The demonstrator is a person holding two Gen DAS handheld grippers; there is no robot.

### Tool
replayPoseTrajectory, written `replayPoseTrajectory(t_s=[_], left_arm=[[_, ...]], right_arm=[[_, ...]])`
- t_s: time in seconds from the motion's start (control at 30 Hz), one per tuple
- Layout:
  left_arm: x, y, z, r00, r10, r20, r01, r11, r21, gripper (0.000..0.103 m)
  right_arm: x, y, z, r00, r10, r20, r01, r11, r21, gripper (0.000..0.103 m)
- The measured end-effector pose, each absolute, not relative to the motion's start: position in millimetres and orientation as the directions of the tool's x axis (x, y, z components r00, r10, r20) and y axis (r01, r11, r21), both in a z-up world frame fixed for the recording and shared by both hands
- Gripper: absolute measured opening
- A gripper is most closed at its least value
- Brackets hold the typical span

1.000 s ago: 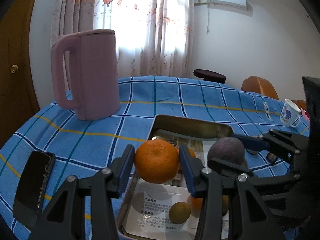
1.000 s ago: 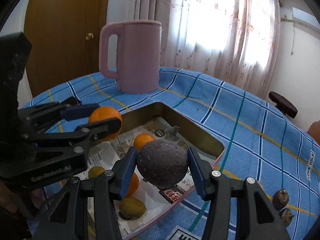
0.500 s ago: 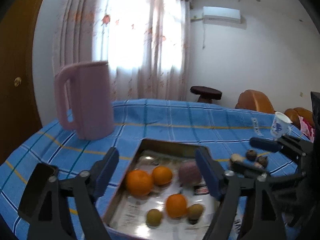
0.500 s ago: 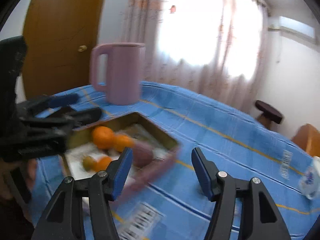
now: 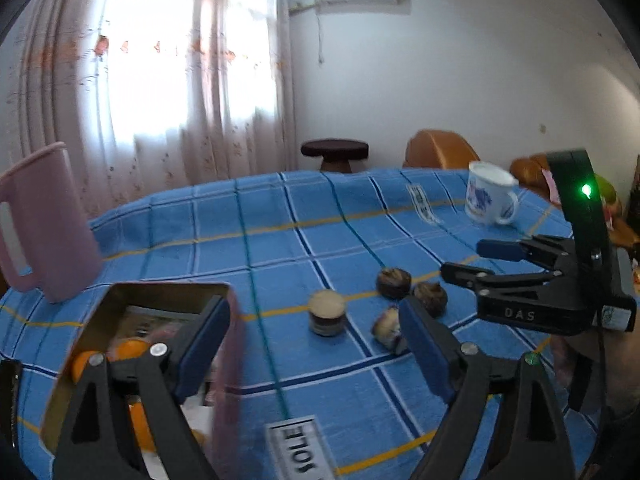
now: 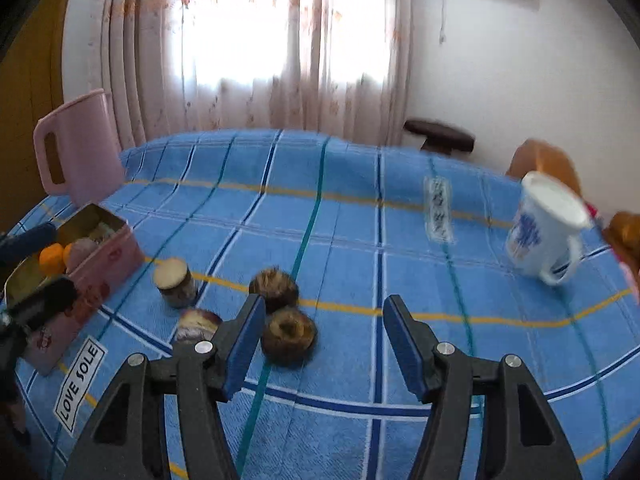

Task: Organize fruits
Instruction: 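Move the right tool to a brown round fruit while the left tool approaches the small can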

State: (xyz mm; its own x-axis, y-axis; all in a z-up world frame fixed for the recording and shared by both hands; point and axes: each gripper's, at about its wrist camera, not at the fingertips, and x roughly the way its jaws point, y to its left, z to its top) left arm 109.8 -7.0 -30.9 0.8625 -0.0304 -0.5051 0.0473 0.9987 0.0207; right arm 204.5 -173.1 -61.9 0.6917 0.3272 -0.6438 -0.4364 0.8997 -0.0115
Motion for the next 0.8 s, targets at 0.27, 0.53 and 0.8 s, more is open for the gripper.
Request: replayPoseTrajectory(t_s=[0.27,0.53,0.8], left_arm=[[123.7,-17.7,-43.3,0.838,-0.032,-0.545,0.060,0.998,0.033,0.089],[131.3,-30.9,-50.8,0.817,-0.071,-0.573,0.108,0.994,0.032,0.089],[153.2,-54.9,-60.4,0.747,-0.156,-0.647,0.201,0.979,-0.003,0.076]], right_arm=[[224.9,-156.6,-88.9,0.572,0.354,-0.740,-0.488,0.872,0.040,0.058],[216.2,-172.7,-85.6,0.593,0.369,-0.715,-0.465,0.882,0.070,0.042],[208.1,-201.2,-76.4,0.669,0.329,-0.667,-0.380,0.922,0.074,0.042]])
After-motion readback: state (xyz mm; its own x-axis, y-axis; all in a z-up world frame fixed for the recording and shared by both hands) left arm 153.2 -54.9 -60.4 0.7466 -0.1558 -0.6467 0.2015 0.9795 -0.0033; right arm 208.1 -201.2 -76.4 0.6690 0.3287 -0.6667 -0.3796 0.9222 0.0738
